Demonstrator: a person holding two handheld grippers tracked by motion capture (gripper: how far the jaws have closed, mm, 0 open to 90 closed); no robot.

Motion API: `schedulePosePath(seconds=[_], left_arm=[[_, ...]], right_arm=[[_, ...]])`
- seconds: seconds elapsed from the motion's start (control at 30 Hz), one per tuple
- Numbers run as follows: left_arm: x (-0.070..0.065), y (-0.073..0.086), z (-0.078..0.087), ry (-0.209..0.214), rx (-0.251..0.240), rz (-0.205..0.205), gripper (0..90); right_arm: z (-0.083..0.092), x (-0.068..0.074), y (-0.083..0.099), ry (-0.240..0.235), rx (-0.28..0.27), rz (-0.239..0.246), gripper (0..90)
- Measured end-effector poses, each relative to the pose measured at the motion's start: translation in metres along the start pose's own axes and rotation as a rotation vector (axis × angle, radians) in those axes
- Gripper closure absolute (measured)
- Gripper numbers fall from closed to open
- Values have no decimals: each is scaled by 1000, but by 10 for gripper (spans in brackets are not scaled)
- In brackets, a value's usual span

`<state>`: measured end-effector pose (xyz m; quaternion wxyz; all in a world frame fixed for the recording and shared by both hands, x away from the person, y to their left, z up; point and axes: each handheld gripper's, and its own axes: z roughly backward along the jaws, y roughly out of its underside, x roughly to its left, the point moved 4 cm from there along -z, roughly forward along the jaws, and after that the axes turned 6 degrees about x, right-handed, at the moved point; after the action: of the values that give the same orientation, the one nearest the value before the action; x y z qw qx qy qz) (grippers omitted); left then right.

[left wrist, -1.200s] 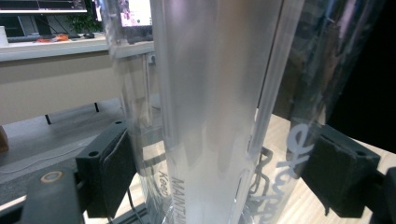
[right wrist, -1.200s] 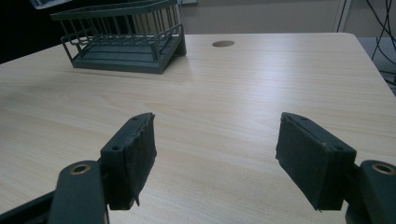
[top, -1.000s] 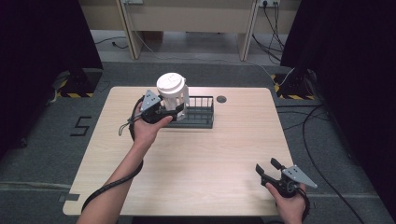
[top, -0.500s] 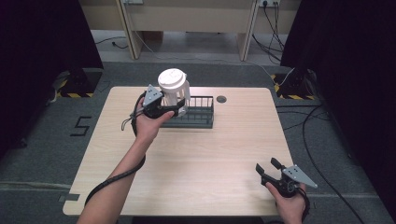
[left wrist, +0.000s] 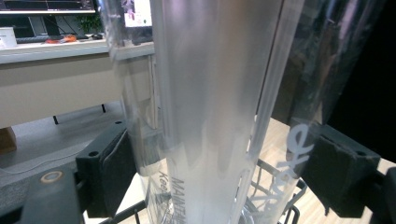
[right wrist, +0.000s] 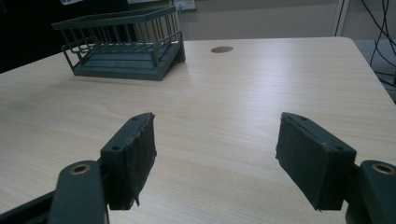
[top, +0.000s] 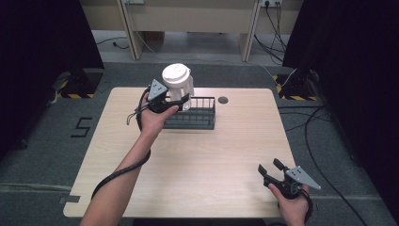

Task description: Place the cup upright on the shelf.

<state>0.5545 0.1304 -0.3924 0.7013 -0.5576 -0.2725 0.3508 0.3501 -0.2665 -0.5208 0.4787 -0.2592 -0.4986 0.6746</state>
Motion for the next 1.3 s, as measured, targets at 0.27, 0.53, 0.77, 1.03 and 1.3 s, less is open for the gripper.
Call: schedulePosePath(seconds=[0.27, 0.53, 0.77, 1.03, 1.3], left_arm=[[1, 3, -9, -5, 15, 9, 173], [2, 8, -19, -9, 25, 25, 173], [0, 10, -28, -12, 45, 22, 173], [5, 16, -35, -28, 59, 36, 173], [6, 26, -44, -37, 80, 44, 173]], right_arm=[[0, 1, -1, -5, -3, -2, 289], [0, 1, -1, -8, -4, -8, 288], [0, -1, -1, -7, -5, 2, 288], [-1, 0, 0, -14, 6, 0, 287], [-1, 0, 0, -21, 7, 4, 287]])
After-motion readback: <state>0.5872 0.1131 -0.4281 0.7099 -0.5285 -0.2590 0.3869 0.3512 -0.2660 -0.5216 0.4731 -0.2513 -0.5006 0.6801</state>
